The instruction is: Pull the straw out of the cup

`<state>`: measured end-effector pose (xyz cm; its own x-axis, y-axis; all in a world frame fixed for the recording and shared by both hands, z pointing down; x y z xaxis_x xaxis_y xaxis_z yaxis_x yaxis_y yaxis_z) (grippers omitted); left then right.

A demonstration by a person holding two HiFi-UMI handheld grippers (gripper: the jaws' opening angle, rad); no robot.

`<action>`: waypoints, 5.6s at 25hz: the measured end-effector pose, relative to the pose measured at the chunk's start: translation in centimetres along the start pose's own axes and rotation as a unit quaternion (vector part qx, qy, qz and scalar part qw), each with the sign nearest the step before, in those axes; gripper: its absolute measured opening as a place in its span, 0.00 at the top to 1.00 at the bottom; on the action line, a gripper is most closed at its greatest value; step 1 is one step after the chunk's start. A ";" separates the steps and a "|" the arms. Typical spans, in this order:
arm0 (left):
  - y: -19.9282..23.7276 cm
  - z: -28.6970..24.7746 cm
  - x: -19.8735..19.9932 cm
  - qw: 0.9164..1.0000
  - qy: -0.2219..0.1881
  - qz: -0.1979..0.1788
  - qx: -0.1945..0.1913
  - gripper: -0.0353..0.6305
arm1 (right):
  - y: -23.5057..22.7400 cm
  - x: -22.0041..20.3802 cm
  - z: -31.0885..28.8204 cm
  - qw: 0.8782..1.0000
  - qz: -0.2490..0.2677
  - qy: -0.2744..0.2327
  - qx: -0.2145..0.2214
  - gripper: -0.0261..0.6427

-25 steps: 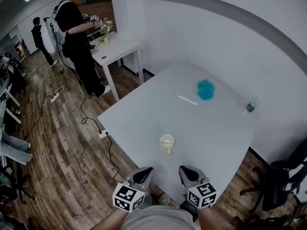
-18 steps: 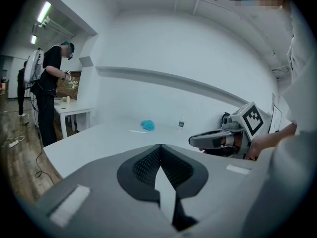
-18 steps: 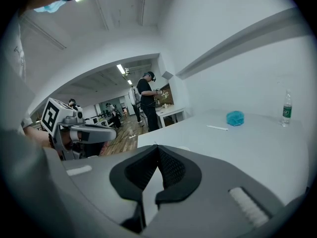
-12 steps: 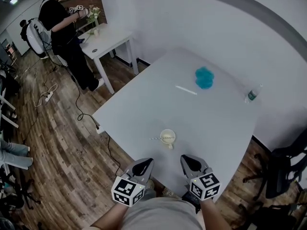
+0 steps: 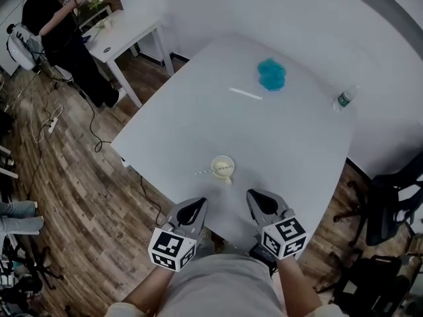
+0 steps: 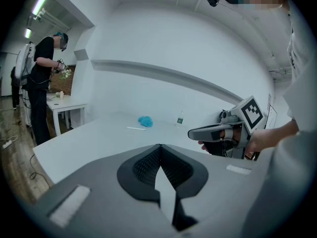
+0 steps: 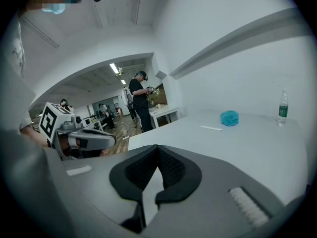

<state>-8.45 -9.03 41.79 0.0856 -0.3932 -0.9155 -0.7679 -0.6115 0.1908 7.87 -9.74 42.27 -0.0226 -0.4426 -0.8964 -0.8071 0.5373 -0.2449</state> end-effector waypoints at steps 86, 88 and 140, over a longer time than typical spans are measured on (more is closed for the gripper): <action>7.1 -14.3 -6.2 0.993 0.091 0.071 0.025 0.88 | -5.5 -4.9 -6.0 0.995 -0.062 0.076 0.003 0.95; 7.1 -14.2 -6.0 0.993 0.089 0.070 0.024 0.88 | -5.5 -4.8 -6.0 0.995 -0.060 0.074 0.003 0.95; 0.2 1.3 -1.1 0.999 0.021 0.030 -0.002 0.88 | 0.9 -1.0 2.5 1.000 -0.009 0.008 0.007 0.95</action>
<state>-9.51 -7.84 42.33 0.0660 -0.4568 -0.8871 -0.7702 -0.5886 0.2458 8.63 -6.99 41.98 -0.0176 -0.4630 -0.8862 -0.7995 0.5388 -0.2656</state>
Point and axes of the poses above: the fingertips, and each gripper's own axes: z backward along the fingers, y to its left, x out of its top, the point moved 4 cm from there along z, backward along the fingers, and after that the axes turned 3 degrees about x, right-handed, at the moved point
